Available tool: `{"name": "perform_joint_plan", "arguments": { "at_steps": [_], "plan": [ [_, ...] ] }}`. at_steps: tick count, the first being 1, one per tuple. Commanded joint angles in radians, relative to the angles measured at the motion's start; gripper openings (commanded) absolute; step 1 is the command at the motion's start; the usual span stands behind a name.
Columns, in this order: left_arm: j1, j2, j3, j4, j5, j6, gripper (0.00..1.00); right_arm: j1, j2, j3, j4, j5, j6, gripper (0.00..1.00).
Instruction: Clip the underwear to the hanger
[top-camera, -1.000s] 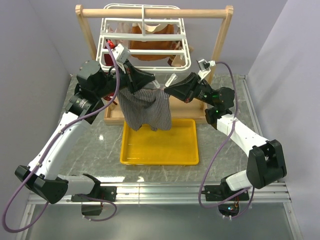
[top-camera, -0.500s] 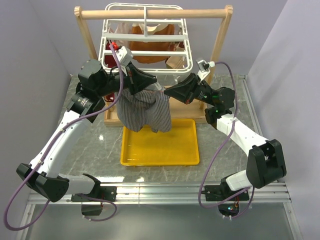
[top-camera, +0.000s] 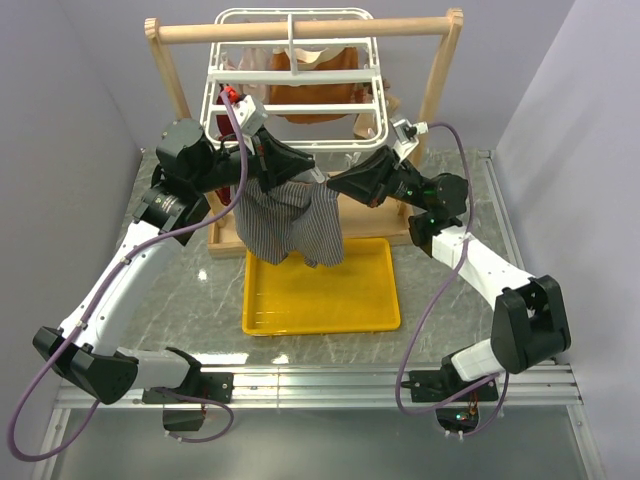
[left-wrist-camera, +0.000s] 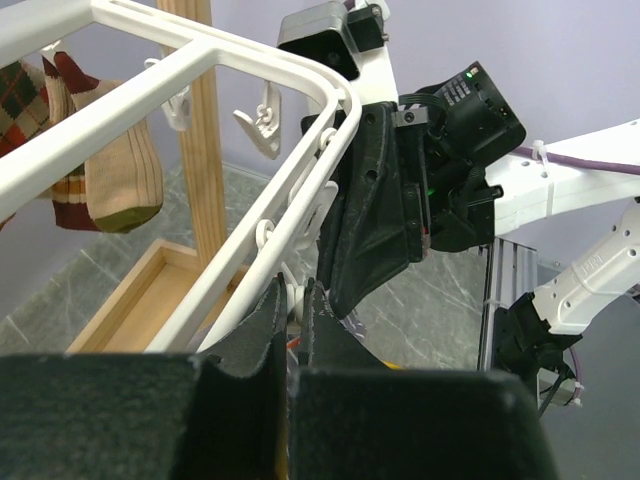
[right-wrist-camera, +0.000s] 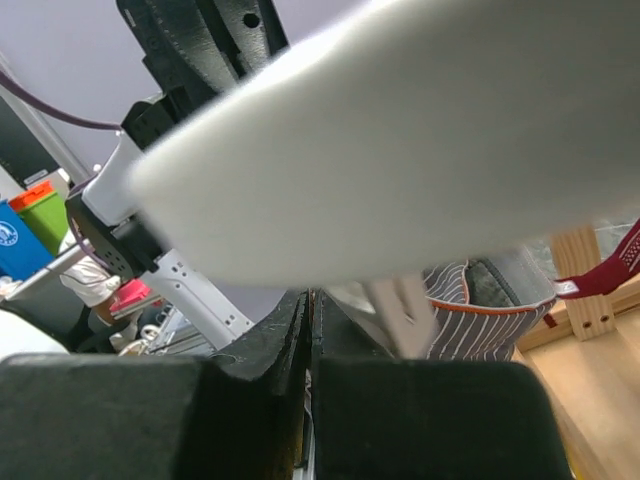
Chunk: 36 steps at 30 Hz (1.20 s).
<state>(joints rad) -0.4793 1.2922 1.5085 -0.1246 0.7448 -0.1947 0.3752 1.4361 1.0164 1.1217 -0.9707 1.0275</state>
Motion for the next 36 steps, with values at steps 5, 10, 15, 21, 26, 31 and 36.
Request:
{"name": "perform_joint_plan", "arguments": {
  "at_steps": [5, 10, 15, 21, 26, 31, 36],
  "plan": [
    [-0.033, 0.005, -0.016, -0.156, 0.22, -0.008, 0.0, 0.001, 0.027, 0.083, 0.072, 0.01, 0.031, 0.0],
    [-0.033, 0.012, -0.016, -0.165, 0.231, 0.001, 0.0, 0.005, 0.027, 0.097, 0.098, 0.018, 0.058, 0.0],
    [-0.032, 0.009, -0.018, -0.158, 0.234, -0.003, 0.0, 0.005, 0.026, 0.1, 0.128, 0.004, 0.091, 0.0],
    [-0.033, 0.005, -0.019, -0.161, 0.238, 0.0, 0.0, 0.007, 0.027, 0.097, 0.144, -0.014, 0.102, 0.0],
    [-0.031, 0.006, -0.019, -0.165, 0.248, 0.008, 0.0, 0.01, 0.044, 0.102, 0.142, -0.014, 0.097, 0.0],
    [-0.031, -0.002, -0.021, -0.153, 0.232, -0.002, 0.0, 0.011, 0.031, 0.076, 0.075, -0.014, 0.028, 0.0],
    [-0.033, 0.002, -0.004, -0.165, 0.199, -0.011, 0.0, 0.01, -0.011, -0.012, -0.142, 0.013, -0.128, 0.0]
  ]
}}
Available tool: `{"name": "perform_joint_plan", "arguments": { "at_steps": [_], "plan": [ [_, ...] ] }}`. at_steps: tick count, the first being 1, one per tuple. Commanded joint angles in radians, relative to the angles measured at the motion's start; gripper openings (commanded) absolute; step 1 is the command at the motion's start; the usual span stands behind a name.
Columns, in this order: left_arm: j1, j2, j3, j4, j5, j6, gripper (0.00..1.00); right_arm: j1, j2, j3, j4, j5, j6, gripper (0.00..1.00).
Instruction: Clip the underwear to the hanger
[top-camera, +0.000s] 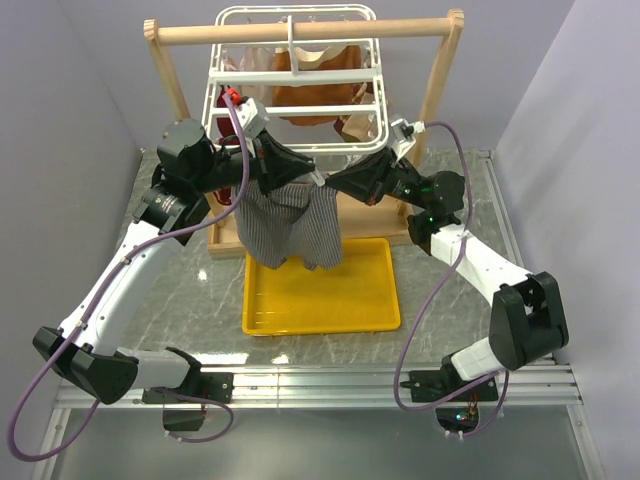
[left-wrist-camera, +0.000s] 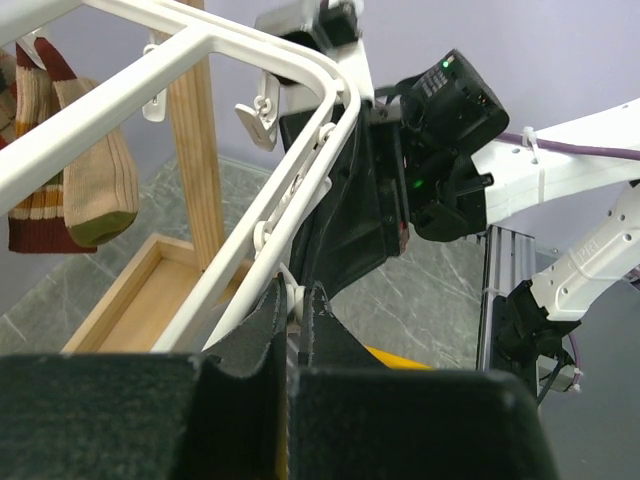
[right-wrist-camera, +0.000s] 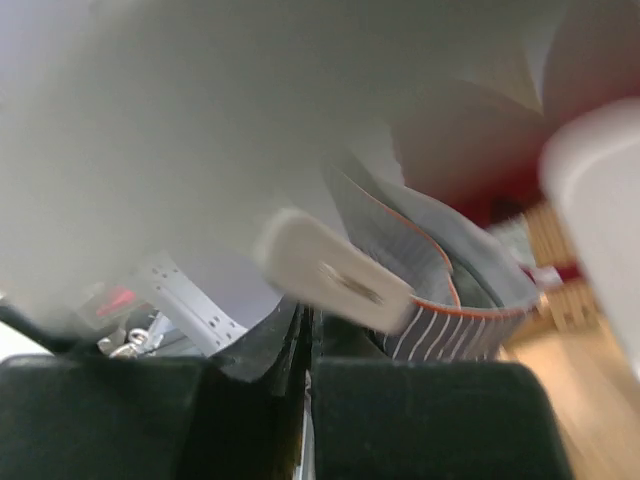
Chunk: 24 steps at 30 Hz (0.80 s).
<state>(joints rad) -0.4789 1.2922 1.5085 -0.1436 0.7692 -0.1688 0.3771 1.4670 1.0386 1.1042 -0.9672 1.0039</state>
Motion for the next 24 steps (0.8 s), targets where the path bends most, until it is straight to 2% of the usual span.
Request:
{"name": "perform_joint_plan", "arguments": {
  "at_steps": [1, 5, 11, 20, 24],
  "plan": [
    [-0.032, 0.004, -0.004, -0.151, 0.171, -0.034, 0.0, 0.006, -0.057, -0.061, -0.156, 0.021, -0.155, 0.0],
    [-0.032, -0.001, -0.011, -0.14, 0.163, -0.046, 0.0, 0.006, -0.073, -0.138, -0.225, 0.088, -0.218, 0.0],
    [-0.029, 0.005, -0.008, -0.137, 0.162, -0.055, 0.0, 0.019, -0.04, -0.215, -0.139, 0.122, -0.211, 0.0],
    [-0.03, 0.016, -0.005, -0.12, 0.159, -0.08, 0.0, 0.039, 0.067, -0.244, -0.027, 0.079, -0.225, 0.17],
    [-0.029, 0.019, -0.002, -0.113, 0.16, -0.089, 0.0, 0.039, 0.102, -0.246, -0.007, 0.058, -0.232, 0.19]
  ]
}}
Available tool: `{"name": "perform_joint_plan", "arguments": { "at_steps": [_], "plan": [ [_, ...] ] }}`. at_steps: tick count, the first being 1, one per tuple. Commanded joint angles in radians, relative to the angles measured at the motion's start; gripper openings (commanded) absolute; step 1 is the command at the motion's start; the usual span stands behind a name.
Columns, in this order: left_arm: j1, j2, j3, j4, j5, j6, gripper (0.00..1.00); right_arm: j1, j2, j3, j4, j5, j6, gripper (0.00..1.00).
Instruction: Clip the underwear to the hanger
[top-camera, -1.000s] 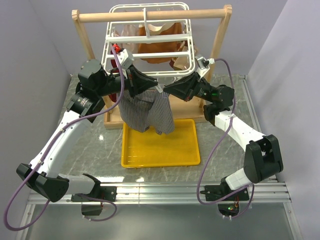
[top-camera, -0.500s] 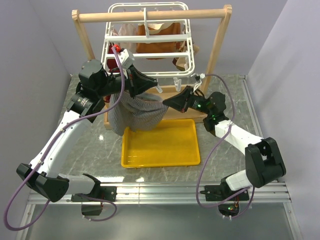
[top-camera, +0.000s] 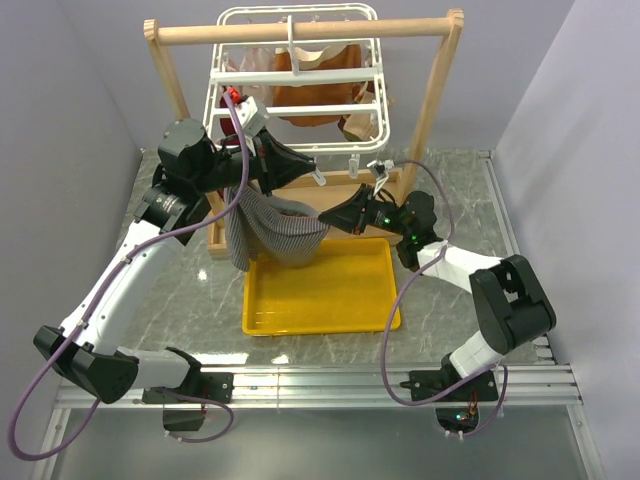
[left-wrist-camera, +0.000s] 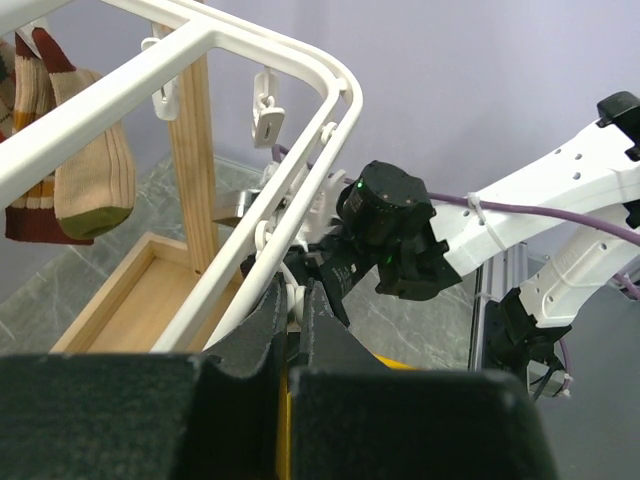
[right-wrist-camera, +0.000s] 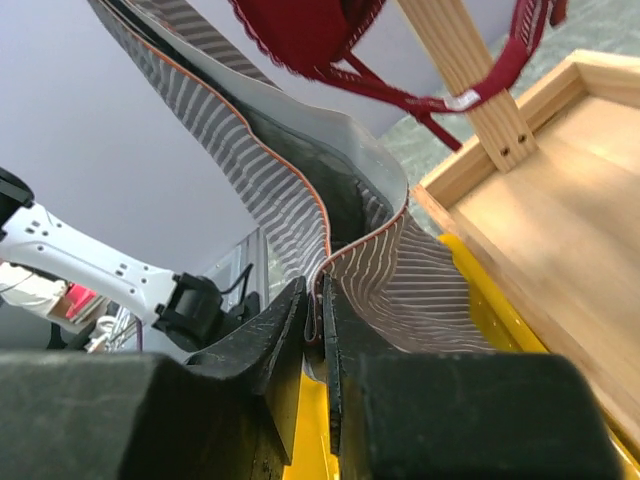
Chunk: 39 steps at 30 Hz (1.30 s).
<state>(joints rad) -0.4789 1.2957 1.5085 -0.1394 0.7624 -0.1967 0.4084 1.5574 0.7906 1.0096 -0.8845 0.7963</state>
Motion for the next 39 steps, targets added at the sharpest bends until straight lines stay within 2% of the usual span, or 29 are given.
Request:
{"name": "perform_joint_plan", "arguments": {
  "at_steps": [1, 3, 6, 9, 15, 19, 27, 39],
  "plan": [
    [-0.029, 0.016, -0.002, -0.117, 0.167, -0.066, 0.0, 0.009, 0.018, 0.004, 0.092, -0.031, -0.026, 0.2],
    [-0.029, 0.017, -0.001, -0.115, 0.169, -0.069, 0.0, 0.009, 0.039, 0.004, 0.106, -0.039, -0.019, 0.22],
    [-0.027, 0.02, 0.007, -0.123, 0.169, -0.063, 0.0, 0.007, 0.079, 0.01, 0.153, -0.059, 0.018, 0.36],
    [-0.026, 0.025, 0.019, -0.127, 0.172, -0.064, 0.0, 0.01, 0.115, 0.027, 0.208, -0.077, 0.061, 0.45],
    [-0.024, 0.036, 0.03, -0.118, 0.175, -0.086, 0.0, 0.027, 0.185, 0.059, 0.323, -0.111, 0.127, 0.57],
    [-0.024, 0.04, 0.032, -0.115, 0.173, -0.089, 0.0, 0.043, 0.22, 0.061, 0.362, -0.097, 0.129, 0.59],
    [-0.015, 0.051, 0.047, -0.127, 0.178, -0.09, 0.0, 0.063, 0.342, 0.078, 0.53, -0.108, 0.218, 0.7],
    [-0.004, 0.06, 0.038, -0.117, 0.184, -0.092, 0.0, 0.078, 0.423, 0.044, 0.647, -0.031, 0.239, 0.71]
  ]
}}
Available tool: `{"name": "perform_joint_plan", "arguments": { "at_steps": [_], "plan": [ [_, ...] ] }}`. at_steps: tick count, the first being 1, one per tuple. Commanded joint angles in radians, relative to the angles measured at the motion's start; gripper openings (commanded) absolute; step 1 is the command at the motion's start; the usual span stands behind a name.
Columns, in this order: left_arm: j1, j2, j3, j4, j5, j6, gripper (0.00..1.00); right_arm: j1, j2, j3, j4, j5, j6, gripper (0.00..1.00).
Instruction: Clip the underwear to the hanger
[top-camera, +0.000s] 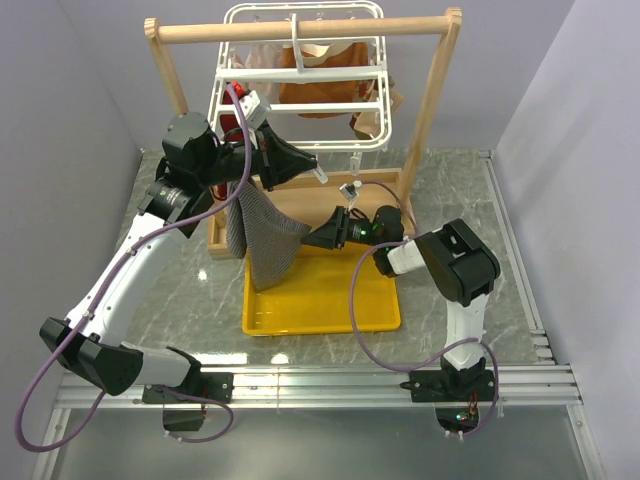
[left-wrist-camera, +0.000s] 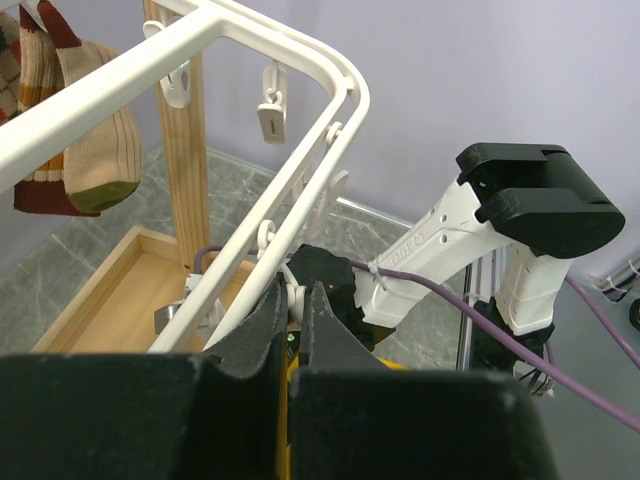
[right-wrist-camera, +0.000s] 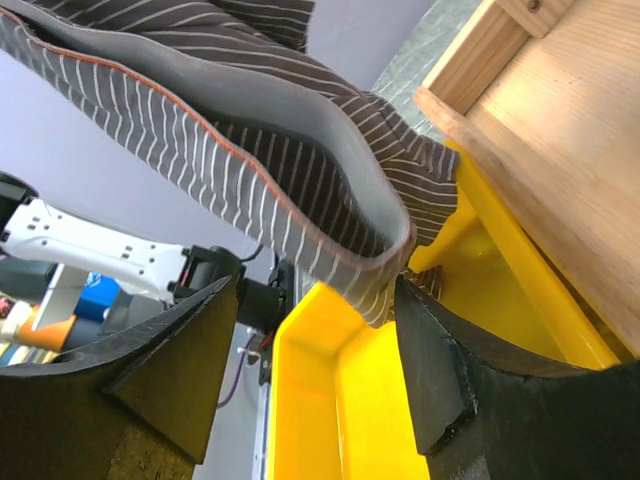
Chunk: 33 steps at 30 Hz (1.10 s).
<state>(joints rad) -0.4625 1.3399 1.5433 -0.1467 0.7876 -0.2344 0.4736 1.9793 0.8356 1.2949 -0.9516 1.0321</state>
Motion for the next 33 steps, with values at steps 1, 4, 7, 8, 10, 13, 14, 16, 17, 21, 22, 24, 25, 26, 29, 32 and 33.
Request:
{"name": "perform_joint_plan", "arguments": {
  "at_steps": [1, 4, 7, 8, 10, 13, 14, 16, 17, 21, 22, 24, 25, 26, 29, 32, 33],
  "plan": [
    [-0.018, 0.018, 0.005, -0.109, 0.16, -0.054, 0.0, 0.017, 0.004, -0.004, 0.369, 0.056, 0.0, 0.71],
    [-0.018, 0.022, 0.008, -0.106, 0.162, -0.057, 0.0, 0.036, 0.018, -0.004, 0.397, 0.106, -0.003, 0.71],
    [-0.016, 0.024, 0.009, -0.102, 0.16, -0.06, 0.0, 0.054, 0.042, 0.003, 0.426, 0.135, 0.009, 0.7],
    [-0.016, 0.022, 0.009, -0.102, 0.159, -0.06, 0.0, 0.063, 0.059, 0.008, 0.444, 0.149, 0.019, 0.7],
    [-0.016, 0.022, 0.008, -0.1, 0.159, -0.063, 0.0, 0.071, 0.085, 0.013, 0.466, 0.168, 0.035, 0.7],
    [-0.016, 0.016, 0.001, -0.099, 0.157, -0.068, 0.0, 0.076, 0.104, 0.007, 0.468, 0.212, 0.034, 0.7],
    [-0.018, 0.015, -0.002, -0.099, 0.157, -0.065, 0.0, 0.071, 0.101, -0.003, 0.469, 0.224, 0.026, 0.71],
    [-0.018, 0.012, 0.0, -0.108, 0.157, -0.059, 0.0, 0.072, 0.095, -0.015, 0.469, 0.246, 0.0, 0.72],
    [-0.015, 0.012, 0.001, -0.109, 0.159, -0.057, 0.0, 0.071, 0.096, -0.018, 0.469, 0.263, -0.001, 0.72],
    [-0.013, 0.016, 0.009, -0.119, 0.163, -0.052, 0.0, 0.071, 0.108, 0.005, 0.469, 0.29, 0.006, 0.72],
    [-0.011, 0.016, 0.012, -0.128, 0.164, -0.049, 0.0, 0.071, 0.108, 0.013, 0.472, 0.295, 0.008, 0.72],
    [-0.008, 0.018, 0.018, -0.132, 0.16, -0.042, 0.0, 0.069, 0.108, 0.026, 0.471, 0.287, 0.019, 0.72],
    [-0.005, 0.018, 0.02, -0.139, 0.162, -0.039, 0.0, 0.072, 0.116, 0.042, 0.472, 0.283, 0.034, 0.72],
    [-0.002, 0.019, 0.024, -0.142, 0.162, -0.033, 0.0, 0.072, 0.118, 0.049, 0.472, 0.28, 0.039, 0.72],
    [0.004, 0.022, 0.028, -0.136, 0.167, -0.037, 0.0, 0.076, 0.119, 0.077, 0.472, 0.271, 0.049, 0.72],
    [0.007, 0.022, 0.021, -0.126, 0.167, -0.04, 0.0, 0.077, 0.121, 0.115, 0.472, 0.26, 0.071, 0.72],
    [0.008, 0.024, 0.023, -0.128, 0.168, -0.04, 0.0, 0.077, 0.122, 0.126, 0.472, 0.257, 0.08, 0.72]
  ]
}}
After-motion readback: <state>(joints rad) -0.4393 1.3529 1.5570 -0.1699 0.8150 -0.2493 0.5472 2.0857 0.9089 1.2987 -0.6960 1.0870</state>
